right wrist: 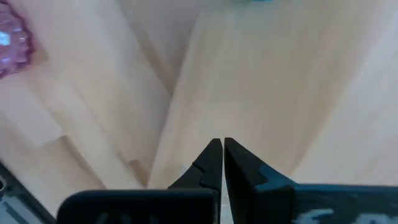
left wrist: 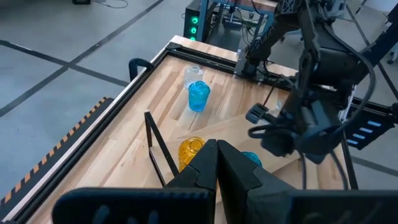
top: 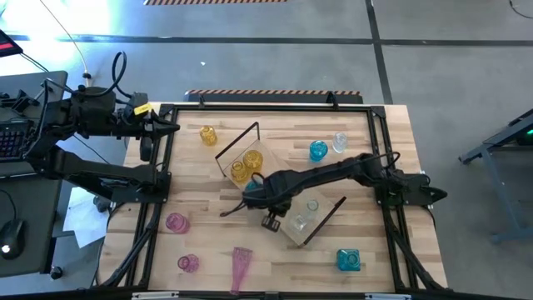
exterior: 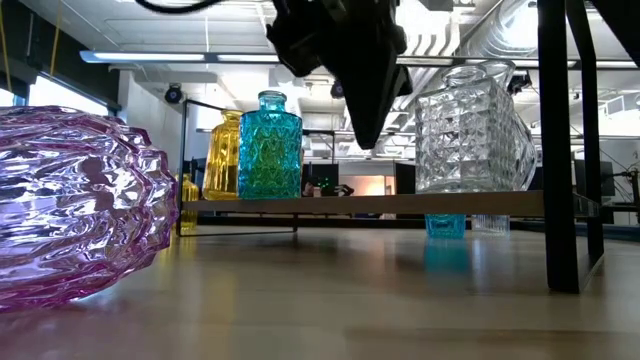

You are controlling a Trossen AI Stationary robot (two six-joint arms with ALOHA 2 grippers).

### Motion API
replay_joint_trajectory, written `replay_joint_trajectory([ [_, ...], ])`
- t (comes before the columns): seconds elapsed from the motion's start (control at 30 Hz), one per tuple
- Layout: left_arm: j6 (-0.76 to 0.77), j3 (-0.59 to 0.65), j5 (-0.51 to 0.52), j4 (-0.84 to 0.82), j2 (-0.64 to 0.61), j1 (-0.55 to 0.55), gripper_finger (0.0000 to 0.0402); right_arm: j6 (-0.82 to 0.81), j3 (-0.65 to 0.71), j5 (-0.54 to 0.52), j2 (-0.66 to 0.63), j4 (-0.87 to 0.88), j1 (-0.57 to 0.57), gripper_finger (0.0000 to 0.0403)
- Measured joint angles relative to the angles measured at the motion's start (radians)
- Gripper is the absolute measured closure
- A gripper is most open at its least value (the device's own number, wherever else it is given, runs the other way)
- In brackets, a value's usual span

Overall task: Sort vases onto shelf
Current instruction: Adjust the crystal vases on the shelf

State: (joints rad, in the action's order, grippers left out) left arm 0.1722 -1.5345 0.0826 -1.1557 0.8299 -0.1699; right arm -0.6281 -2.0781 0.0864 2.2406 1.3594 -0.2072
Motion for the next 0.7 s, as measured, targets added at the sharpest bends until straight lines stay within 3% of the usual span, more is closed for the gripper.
replay_joint_trajectory([
  [0.27,0.007,0.0,0.001,-0.004,-0.018,0.0,0.0402,-0.008,0.0,0.001,0.0,0.11,-0.001,0.0403],
  [0.7,0.007,0.0,0.011,-0.004,-0.046,0.0,0.0401,-0.091,0.0,0.028,0.0,0.112,-0.035,0.0403],
])
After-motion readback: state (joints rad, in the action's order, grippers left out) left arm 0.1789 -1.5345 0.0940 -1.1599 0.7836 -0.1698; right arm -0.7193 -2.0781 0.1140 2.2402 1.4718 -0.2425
